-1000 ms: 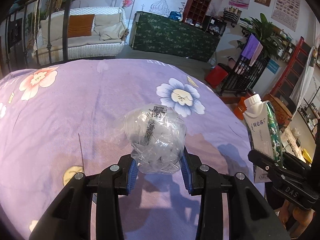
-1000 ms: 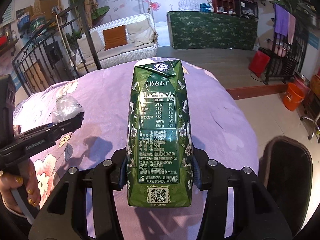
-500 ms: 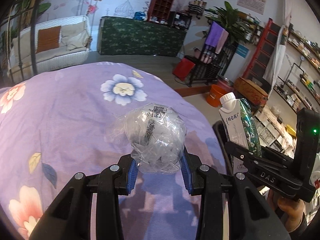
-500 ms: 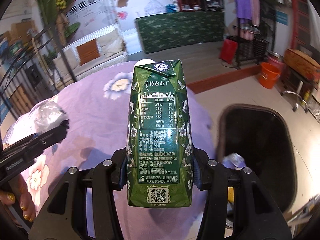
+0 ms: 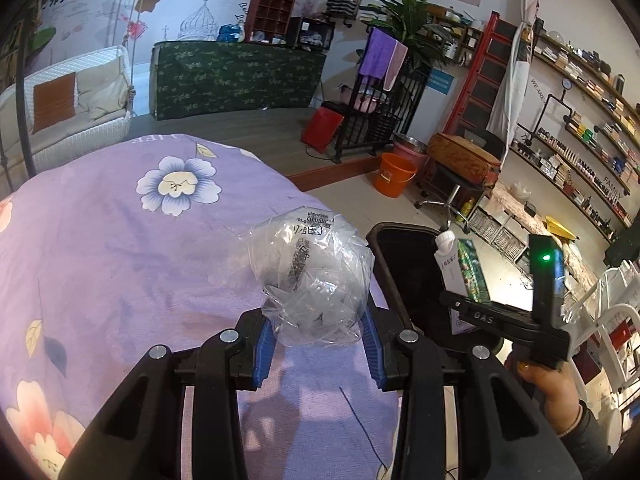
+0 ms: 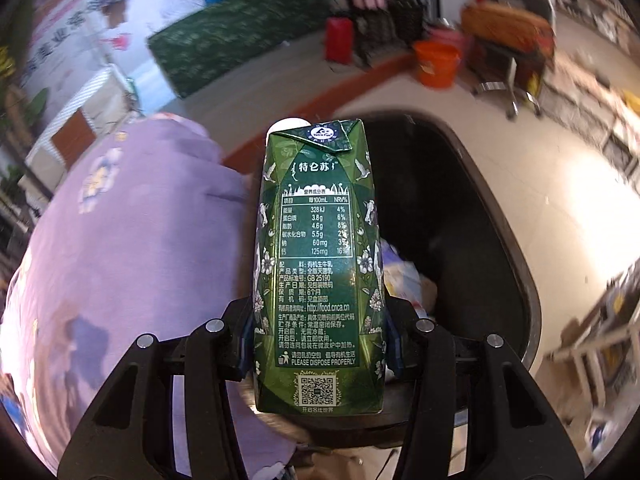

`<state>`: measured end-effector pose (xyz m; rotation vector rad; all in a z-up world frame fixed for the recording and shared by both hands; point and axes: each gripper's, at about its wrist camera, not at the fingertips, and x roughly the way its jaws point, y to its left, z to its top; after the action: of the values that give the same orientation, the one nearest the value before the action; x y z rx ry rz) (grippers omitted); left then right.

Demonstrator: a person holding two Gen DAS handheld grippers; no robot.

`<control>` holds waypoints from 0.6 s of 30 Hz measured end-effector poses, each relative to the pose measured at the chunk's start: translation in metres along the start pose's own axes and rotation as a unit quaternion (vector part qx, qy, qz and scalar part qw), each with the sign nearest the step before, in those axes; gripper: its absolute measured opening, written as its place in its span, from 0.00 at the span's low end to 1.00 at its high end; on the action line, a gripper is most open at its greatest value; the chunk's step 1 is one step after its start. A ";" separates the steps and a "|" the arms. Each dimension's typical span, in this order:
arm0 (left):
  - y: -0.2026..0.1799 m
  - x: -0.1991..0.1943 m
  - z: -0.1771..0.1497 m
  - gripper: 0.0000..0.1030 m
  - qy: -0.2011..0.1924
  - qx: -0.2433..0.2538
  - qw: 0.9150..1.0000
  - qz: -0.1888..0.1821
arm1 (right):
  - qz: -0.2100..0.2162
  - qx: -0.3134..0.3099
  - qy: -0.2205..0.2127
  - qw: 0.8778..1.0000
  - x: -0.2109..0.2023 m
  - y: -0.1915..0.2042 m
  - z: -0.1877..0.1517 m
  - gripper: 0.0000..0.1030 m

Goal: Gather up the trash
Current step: 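Release the green carton into the black bin from the right tool while the left tool carries the bag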

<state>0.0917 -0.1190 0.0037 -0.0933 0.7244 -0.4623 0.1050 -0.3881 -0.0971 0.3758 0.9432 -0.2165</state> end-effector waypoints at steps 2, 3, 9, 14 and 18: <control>-0.001 0.001 0.000 0.35 0.001 0.002 1.000 -0.003 | -0.008 0.008 0.014 1.000 0.014 -0.008 0.000 0.48; -0.002 0.002 0.000 0.35 0.002 0.003 1.000 -0.004 | -0.011 0.010 0.024 1.000 0.021 -0.011 0.000 0.48; -0.008 0.006 -0.002 0.35 0.006 0.010 1.000 -0.007 | -0.019 0.036 0.037 0.998 0.042 -0.019 0.002 0.52; -0.010 0.006 -0.002 0.35 0.008 0.016 1.000 -0.009 | -0.016 0.044 0.023 0.999 0.038 -0.022 -0.004 0.68; -0.011 0.010 -0.002 0.35 0.014 0.015 1.000 -0.018 | -0.017 0.042 0.003 0.999 0.025 -0.021 -0.004 0.69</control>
<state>0.0927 -0.1328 -0.0012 -0.0715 0.7449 -0.5090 0.1088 -0.4064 -0.1245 0.4383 0.9479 -0.2862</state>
